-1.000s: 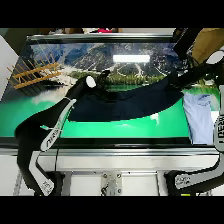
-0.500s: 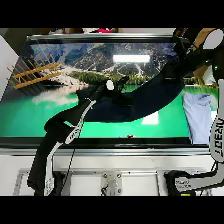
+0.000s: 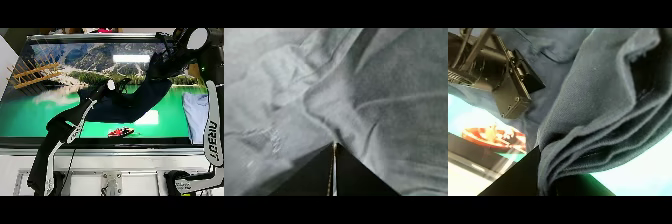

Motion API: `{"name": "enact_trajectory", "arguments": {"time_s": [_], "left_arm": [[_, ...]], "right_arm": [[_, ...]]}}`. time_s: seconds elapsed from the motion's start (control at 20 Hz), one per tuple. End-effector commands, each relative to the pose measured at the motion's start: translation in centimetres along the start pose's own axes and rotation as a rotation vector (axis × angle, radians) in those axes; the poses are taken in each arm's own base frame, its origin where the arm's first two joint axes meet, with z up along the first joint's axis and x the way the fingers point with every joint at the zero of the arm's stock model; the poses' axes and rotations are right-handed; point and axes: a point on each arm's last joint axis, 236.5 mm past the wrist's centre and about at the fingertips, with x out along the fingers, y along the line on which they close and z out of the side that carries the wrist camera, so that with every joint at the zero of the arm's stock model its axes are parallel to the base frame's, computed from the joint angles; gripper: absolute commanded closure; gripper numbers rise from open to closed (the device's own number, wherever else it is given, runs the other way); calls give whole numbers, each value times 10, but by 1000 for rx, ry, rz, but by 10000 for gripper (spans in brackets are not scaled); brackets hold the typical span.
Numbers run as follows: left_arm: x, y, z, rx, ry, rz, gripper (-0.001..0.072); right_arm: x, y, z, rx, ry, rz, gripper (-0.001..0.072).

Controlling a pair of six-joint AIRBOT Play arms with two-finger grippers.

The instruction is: Fold the clothes and pants, and hang the long-sleeved shirts on hangers.

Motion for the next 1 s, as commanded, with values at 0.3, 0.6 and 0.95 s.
{"name": "enact_trajectory", "arguments": {"time_s": [0.3, 0.6, 0.95], "left_arm": [[-172, 76, 54, -117, -277, 49, 693], [-307, 123, 37, -199, -426, 108, 693], [-407, 130, 4, -227, -550, 174, 693]], "right_arm": [[34, 92, 29, -48, -91, 129, 696], [102, 185, 42, -87, -107, 327, 696], [219, 268, 41, -137, -163, 440, 316]]}}
